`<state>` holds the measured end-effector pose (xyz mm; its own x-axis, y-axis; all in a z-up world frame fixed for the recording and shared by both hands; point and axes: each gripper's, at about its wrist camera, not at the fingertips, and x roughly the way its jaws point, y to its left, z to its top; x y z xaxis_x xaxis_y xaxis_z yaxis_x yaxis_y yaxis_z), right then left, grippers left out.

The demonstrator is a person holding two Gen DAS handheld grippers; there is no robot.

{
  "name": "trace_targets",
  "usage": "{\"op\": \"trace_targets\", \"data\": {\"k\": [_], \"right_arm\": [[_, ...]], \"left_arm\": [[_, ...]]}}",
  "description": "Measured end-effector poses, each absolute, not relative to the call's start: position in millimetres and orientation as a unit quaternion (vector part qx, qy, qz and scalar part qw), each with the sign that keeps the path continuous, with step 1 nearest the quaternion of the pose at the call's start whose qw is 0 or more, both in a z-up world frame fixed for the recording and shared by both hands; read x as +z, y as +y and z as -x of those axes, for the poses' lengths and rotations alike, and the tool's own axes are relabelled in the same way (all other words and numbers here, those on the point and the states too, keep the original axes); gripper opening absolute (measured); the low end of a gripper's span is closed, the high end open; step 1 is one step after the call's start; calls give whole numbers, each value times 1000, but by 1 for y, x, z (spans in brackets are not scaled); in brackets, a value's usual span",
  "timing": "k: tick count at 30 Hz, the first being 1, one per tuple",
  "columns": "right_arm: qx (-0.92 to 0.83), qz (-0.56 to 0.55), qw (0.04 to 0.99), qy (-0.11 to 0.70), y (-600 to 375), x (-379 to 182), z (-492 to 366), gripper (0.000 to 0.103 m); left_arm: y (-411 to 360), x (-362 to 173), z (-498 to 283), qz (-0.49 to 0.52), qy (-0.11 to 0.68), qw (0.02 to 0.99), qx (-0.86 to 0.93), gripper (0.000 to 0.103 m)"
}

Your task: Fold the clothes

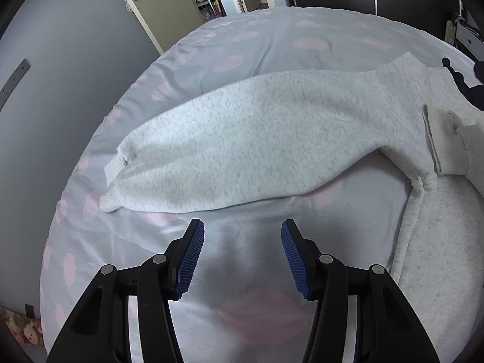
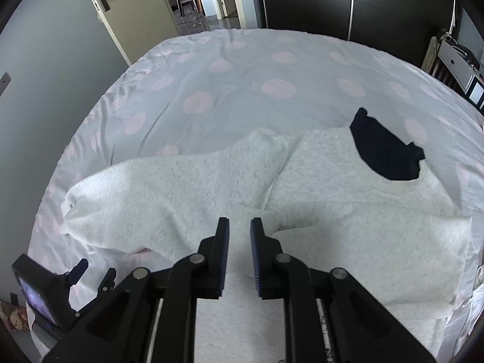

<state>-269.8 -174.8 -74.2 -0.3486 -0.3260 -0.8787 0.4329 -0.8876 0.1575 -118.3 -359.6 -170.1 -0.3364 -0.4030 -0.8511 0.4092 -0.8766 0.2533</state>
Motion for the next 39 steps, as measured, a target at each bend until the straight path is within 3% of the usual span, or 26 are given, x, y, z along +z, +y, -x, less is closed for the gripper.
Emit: {"op": "trace_targets", "data": {"k": [10,15,19,28,39], "right_arm": [[-841,-514,160,60,-2,-46,254,15],[-852,-516,80,22,123,-70,235,15],[-850,-523,27,47,188,-107,217,15],[-826,-539,40,161,190,-179,220,15],[-812,-541,51,213,169,-200,227,16]], "left_arm": [[-357,-173,112,-536,34,227,-813,55],[-347,-176,112,-541,32,217,-812,55],[-335,-181,113,-542,10,217,-812,55],[-329,-189,116,-541,5,219,-812,55],[-331,-194,122,-545,-9,221,-809,55]]}}
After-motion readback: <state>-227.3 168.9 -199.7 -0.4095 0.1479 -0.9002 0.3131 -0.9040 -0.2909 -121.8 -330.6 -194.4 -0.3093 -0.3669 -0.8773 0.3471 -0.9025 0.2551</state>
